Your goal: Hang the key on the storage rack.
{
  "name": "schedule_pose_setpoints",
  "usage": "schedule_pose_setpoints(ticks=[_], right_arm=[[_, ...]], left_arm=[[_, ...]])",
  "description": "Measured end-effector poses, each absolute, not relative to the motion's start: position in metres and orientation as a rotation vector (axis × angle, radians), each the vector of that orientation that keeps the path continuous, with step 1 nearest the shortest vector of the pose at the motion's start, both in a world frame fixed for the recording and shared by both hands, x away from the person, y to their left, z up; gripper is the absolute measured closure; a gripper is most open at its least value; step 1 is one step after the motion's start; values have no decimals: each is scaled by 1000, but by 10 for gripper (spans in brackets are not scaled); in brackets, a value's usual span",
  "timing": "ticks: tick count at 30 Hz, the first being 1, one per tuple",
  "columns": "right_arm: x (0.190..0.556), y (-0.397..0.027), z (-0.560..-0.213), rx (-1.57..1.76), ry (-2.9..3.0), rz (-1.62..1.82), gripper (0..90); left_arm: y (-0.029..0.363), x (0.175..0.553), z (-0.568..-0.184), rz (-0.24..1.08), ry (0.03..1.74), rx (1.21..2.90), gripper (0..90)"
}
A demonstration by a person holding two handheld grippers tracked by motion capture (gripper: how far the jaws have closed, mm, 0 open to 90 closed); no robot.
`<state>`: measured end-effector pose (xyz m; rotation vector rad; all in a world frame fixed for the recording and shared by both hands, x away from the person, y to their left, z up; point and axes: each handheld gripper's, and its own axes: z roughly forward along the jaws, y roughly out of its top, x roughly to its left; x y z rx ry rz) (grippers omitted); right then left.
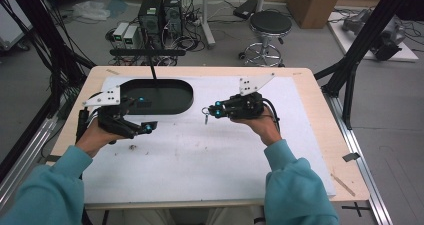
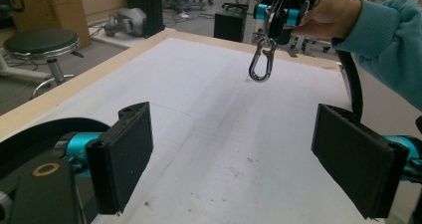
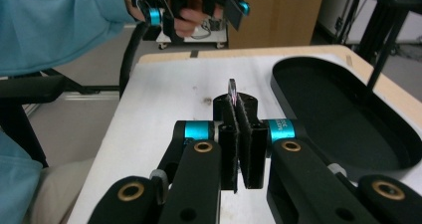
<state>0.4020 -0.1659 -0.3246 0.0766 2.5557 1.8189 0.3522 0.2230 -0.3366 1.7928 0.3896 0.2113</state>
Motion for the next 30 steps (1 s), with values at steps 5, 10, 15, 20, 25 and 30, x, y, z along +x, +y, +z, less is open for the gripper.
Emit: schedule_pose_setpoints(ticks=[5, 10, 15, 20, 25, 30], right_arm=[[400, -157, -323, 52, 2565, 1838, 886], [400, -150, -321, 31, 2556, 1861, 886], [401, -144, -318, 11, 2548, 1874, 886], [400, -139, -316, -1, 2549, 1883, 886], [400, -135, -316, -13, 2546, 1899, 886], [401, -131, -316, -14, 2545, 1914, 886]], left_arm=[[211, 357, -332, 192, 360, 1788, 195], [199, 363, -328, 155, 337, 1787, 216], [185, 366, -324, 123, 311, 1792, 222], [174, 369, -321, 97, 297, 1804, 219], [165, 369, -317, 83, 265, 1813, 222], [157, 369, -316, 71, 242, 1821, 249]])
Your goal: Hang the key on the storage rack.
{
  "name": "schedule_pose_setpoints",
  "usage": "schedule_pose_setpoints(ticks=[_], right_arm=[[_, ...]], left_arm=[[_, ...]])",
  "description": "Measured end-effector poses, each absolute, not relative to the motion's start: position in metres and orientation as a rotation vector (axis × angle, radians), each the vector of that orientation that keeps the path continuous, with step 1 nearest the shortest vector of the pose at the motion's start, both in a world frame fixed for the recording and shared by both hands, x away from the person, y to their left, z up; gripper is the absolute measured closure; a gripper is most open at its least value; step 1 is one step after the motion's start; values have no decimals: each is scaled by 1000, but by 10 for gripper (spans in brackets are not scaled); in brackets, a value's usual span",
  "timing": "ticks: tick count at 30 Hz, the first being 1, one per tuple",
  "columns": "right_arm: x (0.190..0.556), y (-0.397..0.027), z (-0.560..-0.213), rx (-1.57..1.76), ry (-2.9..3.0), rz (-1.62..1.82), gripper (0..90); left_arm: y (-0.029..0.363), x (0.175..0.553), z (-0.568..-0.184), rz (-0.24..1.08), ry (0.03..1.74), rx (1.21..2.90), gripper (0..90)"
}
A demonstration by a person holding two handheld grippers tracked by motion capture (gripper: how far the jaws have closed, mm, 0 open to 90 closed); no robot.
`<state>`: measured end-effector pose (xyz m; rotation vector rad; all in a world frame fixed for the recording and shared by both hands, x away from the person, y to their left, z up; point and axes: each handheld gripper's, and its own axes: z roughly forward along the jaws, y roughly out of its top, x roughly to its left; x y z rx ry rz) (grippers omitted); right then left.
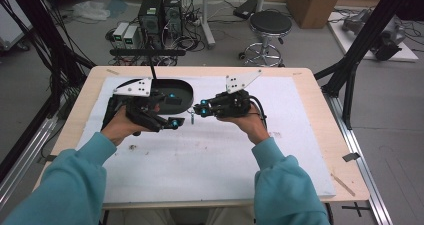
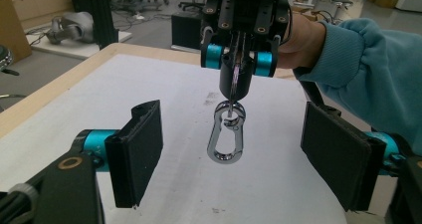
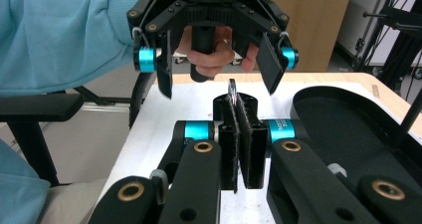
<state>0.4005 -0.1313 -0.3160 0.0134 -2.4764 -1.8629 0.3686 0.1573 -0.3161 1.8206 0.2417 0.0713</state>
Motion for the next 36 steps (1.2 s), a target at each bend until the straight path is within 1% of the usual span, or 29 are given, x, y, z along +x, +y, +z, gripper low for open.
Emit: schedule_pose_setpoints(ticks=[4, 9, 11, 17, 20, 28, 33, 36], right_arm=[[400, -128, -315, 23, -2464, -1864, 886], [400, -125, -315, 31, -2463, -1864, 886], [400, -125, -315, 30, -2463, -1861, 886], [400, -125, -315, 24, -2458, -1861, 886], [400, -126, -315, 29, -2459, -1864, 886], [401, -126, -315, 26, -2458, -1862, 886], [400, -127, -314, 21, -2455, -1861, 886], [400, -128, -314, 23, -2452, -1863, 886]], left_arm=[[153, 370, -316, 70, 251, 1836, 254], [147, 370, -315, 62, 227, 1832, 295], [146, 369, -314, 64, 199, 1826, 351], [148, 368, -312, 88, 189, 1809, 446], [151, 368, -311, 91, 186, 1805, 508], [151, 367, -311, 93, 187, 1808, 622], [151, 367, -311, 93, 191, 1810, 712], [151, 367, -311, 89, 195, 1808, 741]])
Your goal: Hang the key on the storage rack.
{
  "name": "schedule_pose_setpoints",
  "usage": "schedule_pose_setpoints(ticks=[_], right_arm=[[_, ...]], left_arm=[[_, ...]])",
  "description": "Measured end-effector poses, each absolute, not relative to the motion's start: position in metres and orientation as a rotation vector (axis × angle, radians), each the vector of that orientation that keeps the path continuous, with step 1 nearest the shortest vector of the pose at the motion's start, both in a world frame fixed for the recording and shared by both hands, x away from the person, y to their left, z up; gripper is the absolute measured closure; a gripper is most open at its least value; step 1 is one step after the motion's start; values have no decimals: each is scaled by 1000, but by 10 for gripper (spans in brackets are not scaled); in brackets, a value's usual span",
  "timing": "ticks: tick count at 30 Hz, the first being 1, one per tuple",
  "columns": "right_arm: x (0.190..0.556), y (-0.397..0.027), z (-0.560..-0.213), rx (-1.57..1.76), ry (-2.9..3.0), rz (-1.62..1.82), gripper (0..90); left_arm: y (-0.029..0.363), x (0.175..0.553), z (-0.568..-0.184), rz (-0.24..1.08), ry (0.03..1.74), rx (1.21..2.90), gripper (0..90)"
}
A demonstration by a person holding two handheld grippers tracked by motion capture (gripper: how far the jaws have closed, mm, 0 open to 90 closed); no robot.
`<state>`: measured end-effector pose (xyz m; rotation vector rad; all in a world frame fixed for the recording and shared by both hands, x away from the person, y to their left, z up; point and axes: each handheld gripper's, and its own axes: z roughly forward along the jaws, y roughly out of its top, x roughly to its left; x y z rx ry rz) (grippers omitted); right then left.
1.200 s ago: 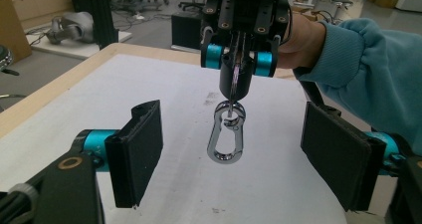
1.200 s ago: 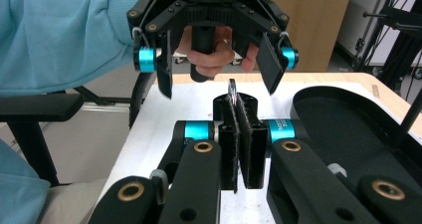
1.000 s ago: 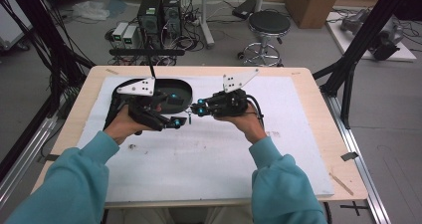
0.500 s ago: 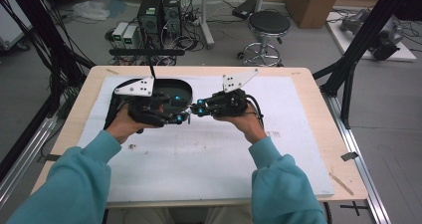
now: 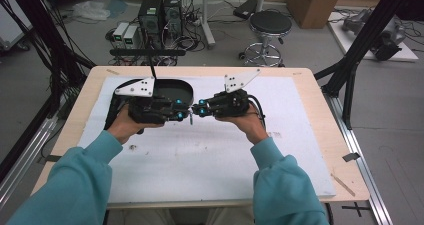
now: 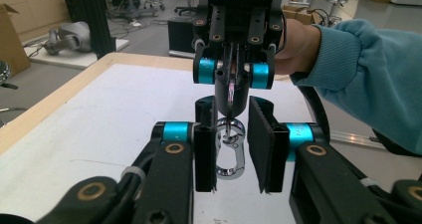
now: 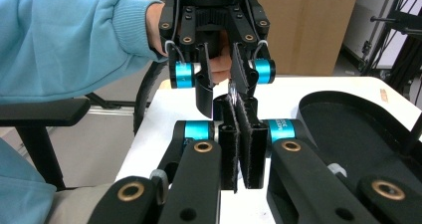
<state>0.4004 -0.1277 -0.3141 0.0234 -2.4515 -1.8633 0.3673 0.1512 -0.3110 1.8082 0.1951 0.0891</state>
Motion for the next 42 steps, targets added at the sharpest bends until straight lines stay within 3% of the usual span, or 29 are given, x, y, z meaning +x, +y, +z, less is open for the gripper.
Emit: schedule_pose_setpoints(ticks=[20, 42], right_arm=[[401, -126, -315, 38, -2436, -1859, 886], [402, -126, -317, 32, -2413, -1846, 883]], left_arm=[[152, 367, -312, 95, 188, 1780, 859], [152, 363, -310, 107, 186, 1798, 884]])
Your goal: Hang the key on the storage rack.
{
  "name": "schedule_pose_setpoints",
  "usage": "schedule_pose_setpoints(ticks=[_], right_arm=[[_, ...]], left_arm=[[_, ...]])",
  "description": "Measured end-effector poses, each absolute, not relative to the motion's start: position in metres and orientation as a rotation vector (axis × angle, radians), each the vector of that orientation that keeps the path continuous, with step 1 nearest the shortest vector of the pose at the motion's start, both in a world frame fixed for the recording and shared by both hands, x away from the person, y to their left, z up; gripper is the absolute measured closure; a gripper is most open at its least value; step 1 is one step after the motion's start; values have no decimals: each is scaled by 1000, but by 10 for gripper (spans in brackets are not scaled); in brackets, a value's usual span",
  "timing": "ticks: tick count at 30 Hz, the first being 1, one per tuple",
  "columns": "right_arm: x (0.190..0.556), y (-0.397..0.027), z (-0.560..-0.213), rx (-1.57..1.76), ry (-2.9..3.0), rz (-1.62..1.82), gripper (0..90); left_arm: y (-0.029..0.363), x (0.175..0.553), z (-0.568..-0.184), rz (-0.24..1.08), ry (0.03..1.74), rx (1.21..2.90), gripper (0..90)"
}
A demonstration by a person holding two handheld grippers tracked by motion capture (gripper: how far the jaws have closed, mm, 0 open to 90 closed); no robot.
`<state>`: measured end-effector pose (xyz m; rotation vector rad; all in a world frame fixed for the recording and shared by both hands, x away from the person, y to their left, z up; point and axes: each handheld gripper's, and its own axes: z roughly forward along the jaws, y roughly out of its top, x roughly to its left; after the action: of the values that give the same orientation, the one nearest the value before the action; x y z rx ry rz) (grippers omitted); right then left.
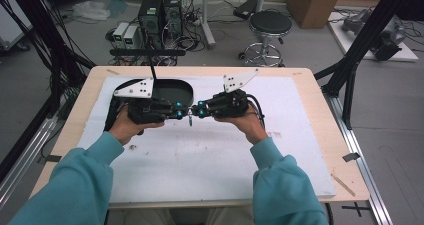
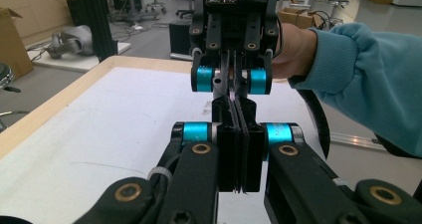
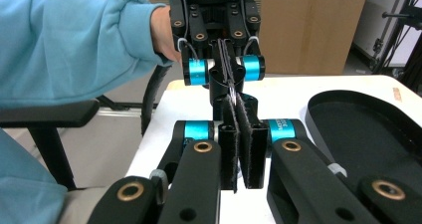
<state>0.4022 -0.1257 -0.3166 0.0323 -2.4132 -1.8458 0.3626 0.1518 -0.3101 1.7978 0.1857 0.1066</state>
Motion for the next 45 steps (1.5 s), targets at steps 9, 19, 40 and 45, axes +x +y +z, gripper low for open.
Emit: schedule_pose_setpoints(ticks=[9, 19, 40, 45], right_arm=[[389, -126, -315, -151, -2444, -1952, 105], [367, -166, -322, -328, -2542, -2056, 6], [313, -278, -393, -790, -2552, -2210, 7], [305, -285, -403, -809, -2579, -2217, 7]], left_arm=[[155, 360, -307, 126, 236, 1797, 885], [175, 370, -300, 182, 314, 1844, 885], [206, 420, -265, 340, 520, 1981, 884], [210, 433, -260, 370, 548, 2020, 884]])
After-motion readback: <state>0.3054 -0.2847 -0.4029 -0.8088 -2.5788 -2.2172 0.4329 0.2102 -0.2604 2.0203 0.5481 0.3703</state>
